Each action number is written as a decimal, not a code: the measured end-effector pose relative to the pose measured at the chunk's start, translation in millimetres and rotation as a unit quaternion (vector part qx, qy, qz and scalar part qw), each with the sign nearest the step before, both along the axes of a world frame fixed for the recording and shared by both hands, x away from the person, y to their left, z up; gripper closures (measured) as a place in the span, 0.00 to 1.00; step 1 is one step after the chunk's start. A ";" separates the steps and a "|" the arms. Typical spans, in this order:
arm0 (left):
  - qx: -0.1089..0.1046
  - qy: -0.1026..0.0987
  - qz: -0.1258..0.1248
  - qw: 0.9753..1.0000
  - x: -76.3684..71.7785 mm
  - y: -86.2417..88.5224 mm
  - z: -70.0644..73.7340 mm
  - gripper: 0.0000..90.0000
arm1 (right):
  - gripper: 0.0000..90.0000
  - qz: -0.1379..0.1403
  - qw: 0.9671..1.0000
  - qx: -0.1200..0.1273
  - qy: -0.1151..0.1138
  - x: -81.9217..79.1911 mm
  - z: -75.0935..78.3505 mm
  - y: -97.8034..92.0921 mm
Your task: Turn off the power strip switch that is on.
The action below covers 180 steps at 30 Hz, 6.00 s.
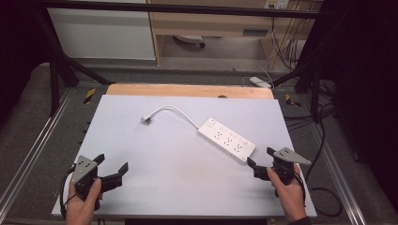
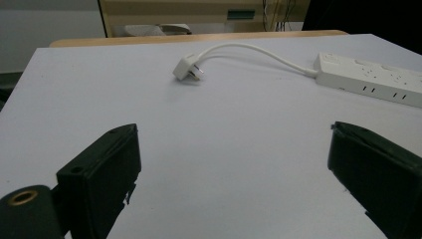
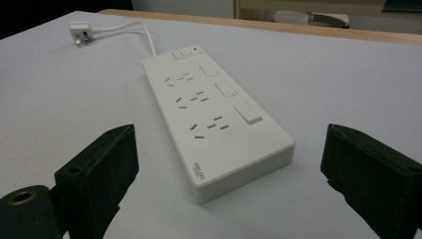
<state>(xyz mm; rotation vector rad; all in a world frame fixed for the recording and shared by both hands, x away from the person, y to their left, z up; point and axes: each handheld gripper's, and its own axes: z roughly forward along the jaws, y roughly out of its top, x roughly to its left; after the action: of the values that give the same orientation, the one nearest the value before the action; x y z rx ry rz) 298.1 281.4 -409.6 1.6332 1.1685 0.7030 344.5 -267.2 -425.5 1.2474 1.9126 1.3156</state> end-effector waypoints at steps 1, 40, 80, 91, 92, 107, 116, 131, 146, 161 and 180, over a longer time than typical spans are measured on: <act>0.002 0.004 -0.002 1.000 -0.1 0.3 -0.3 0.07 | 0.09 0.001 1.000 0.002 -0.002 -0.4 1.0 -0.3; 0.012 0.013 -0.010 1.000 2.1 -3.2 -3.6 0.07 | 0.03 0.002 0.999 0.015 -0.028 -3.6 21.0 5.1; 0.008 0.000 0.017 1.000 15.8 -0.7 -7.6 0.06 | 0.07 -0.019 0.998 0.016 -0.055 73.9 60.2 30.2; 0.002 -0.004 -0.002 1.000 26.2 -2.3 -11.0 0.06 | 0.10 -0.018 0.999 0.005 -0.044 90.4 52.0 34.2; 0.002 -0.005 -0.001 1.000 25.5 -1.9 -10.4 0.06 | 0.10 -0.017 0.999 0.003 -0.044 91.7 52.0 34.4; -0.001 -0.006 0.003 1.000 23.7 -0.5 -10.0 0.06 | 0.49 -0.006 0.999 -0.024 -0.028 94.2 45.5 37.8; 0.004 -0.002 0.000 1.000 28.2 -1.0 -11.8 0.06 | 0.81 0.004 0.999 -0.023 -0.022 102.1 37.7 34.7; 0.010 0.003 0.001 1.000 32.7 -1.5 -14.4 0.06 | 1.00 0.006 1.000 -0.017 -0.001 113.1 23.2 22.5; 0.004 0.002 0.007 1.000 30.8 0.8 -14.5 0.06 | 1.00 0.008 0.999 -0.020 0.030 114.3 9.9 17.7; 0.004 -0.003 0.004 1.000 29.2 1.3 -12.5 0.06 | 1.00 0.016 0.996 -0.044 0.071 96.1 -0.9 12.4; 0.006 -0.006 0.002 1.000 27.5 1.9 -10.9 0.06 | 1.00 0.020 0.994 -0.065 0.091 94.0 -10.5 18.0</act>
<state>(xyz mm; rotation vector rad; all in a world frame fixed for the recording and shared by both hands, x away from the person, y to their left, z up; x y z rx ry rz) 325.7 283.3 -420.5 1.6343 1.1621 0.7223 438.5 -249.2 -436.0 1.3076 2.1236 1.1096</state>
